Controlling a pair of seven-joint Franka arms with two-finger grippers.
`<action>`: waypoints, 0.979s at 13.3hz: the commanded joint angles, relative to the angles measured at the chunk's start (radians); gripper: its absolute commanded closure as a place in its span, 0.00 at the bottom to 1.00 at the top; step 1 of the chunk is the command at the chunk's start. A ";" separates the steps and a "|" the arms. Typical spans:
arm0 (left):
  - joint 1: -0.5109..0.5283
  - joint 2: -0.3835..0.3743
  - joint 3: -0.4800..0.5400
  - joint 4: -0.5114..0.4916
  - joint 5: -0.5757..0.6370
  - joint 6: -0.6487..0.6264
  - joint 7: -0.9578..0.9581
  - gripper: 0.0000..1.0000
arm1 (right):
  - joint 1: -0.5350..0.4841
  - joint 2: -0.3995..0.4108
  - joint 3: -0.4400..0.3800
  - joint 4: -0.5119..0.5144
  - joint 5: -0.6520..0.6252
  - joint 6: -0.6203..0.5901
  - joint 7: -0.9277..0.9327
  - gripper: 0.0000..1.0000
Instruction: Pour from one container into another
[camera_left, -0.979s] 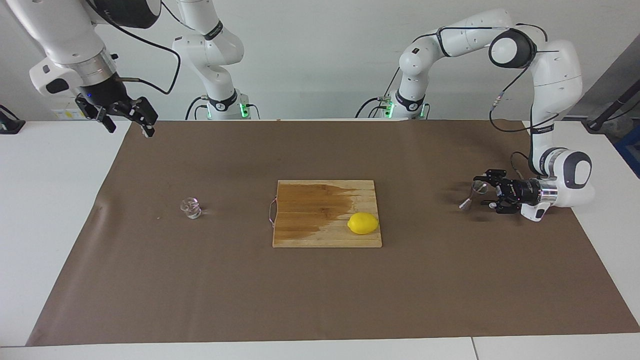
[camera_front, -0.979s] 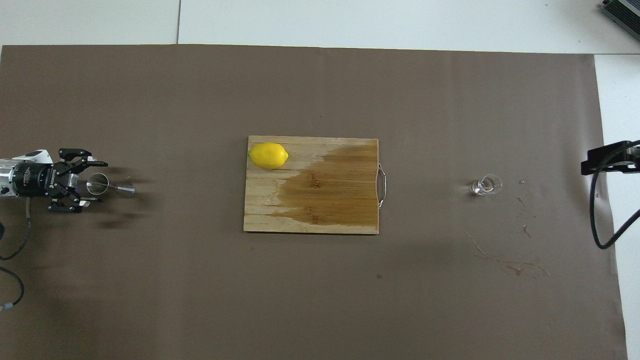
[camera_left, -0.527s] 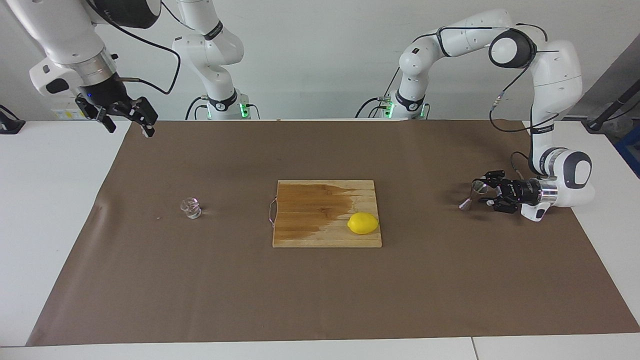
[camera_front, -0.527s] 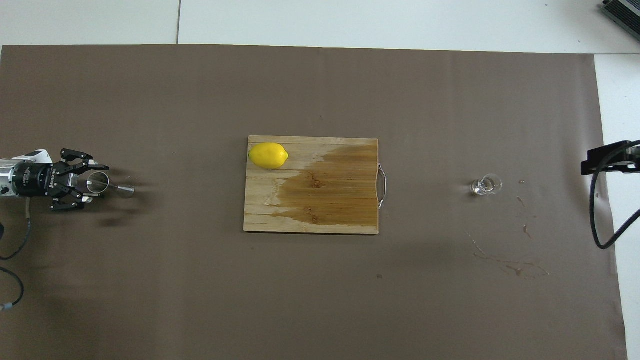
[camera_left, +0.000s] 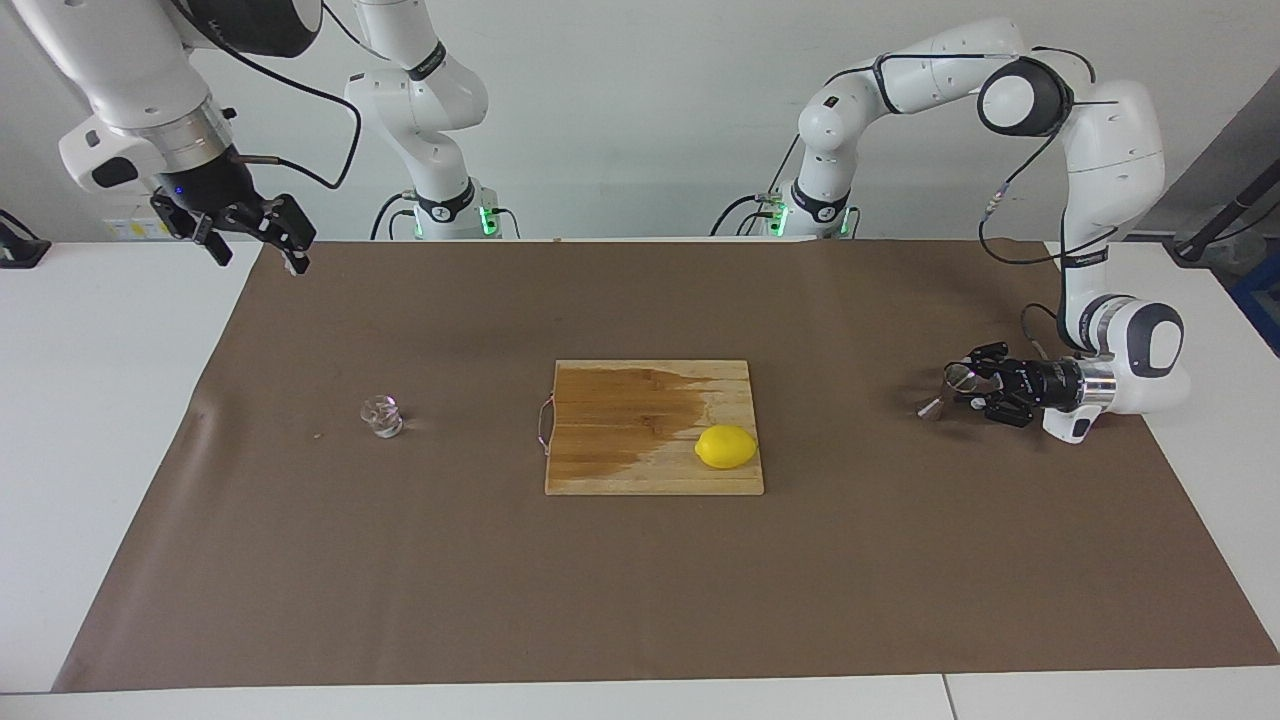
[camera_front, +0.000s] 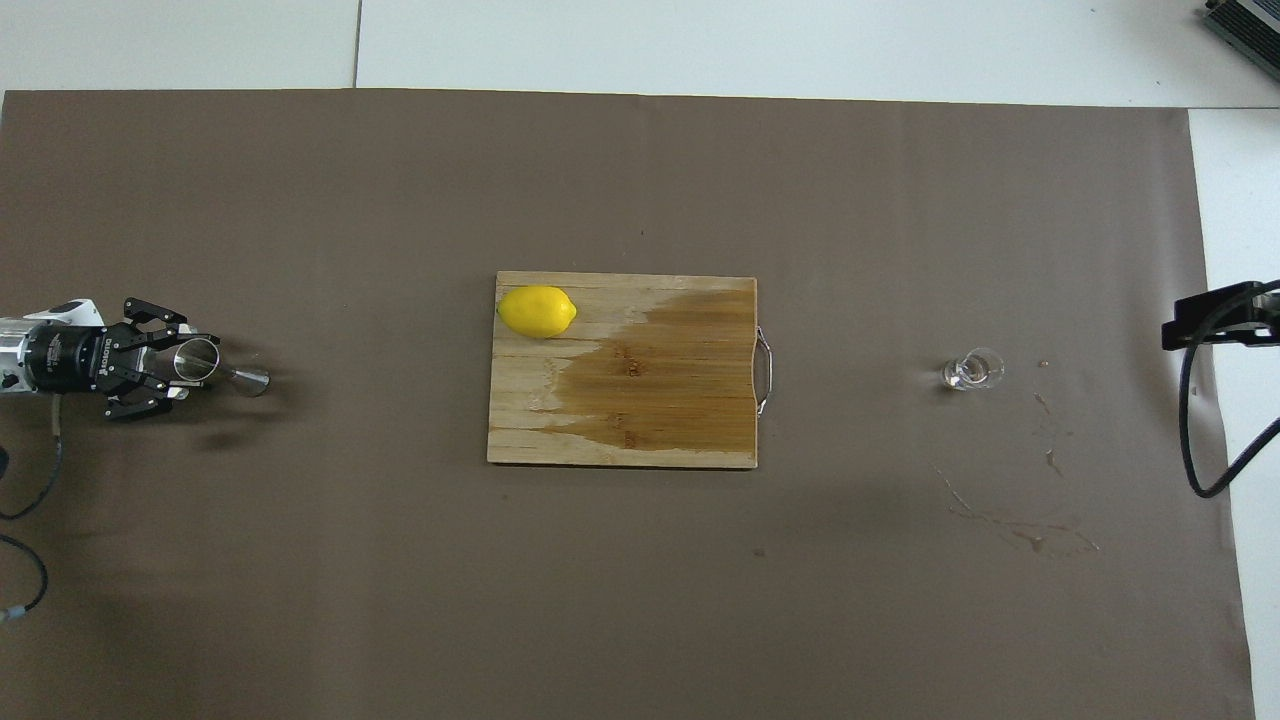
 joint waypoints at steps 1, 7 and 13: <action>0.011 -0.014 -0.009 -0.011 0.012 0.013 -0.012 0.53 | -0.006 -0.006 0.004 -0.011 -0.016 0.009 -0.008 0.00; 0.009 -0.014 -0.012 0.004 0.004 0.003 -0.013 0.57 | -0.006 -0.005 0.004 -0.011 -0.016 0.009 -0.010 0.00; -0.004 -0.084 -0.055 -0.002 -0.023 0.002 -0.033 0.57 | -0.006 -0.005 0.004 -0.011 -0.016 0.010 -0.010 0.00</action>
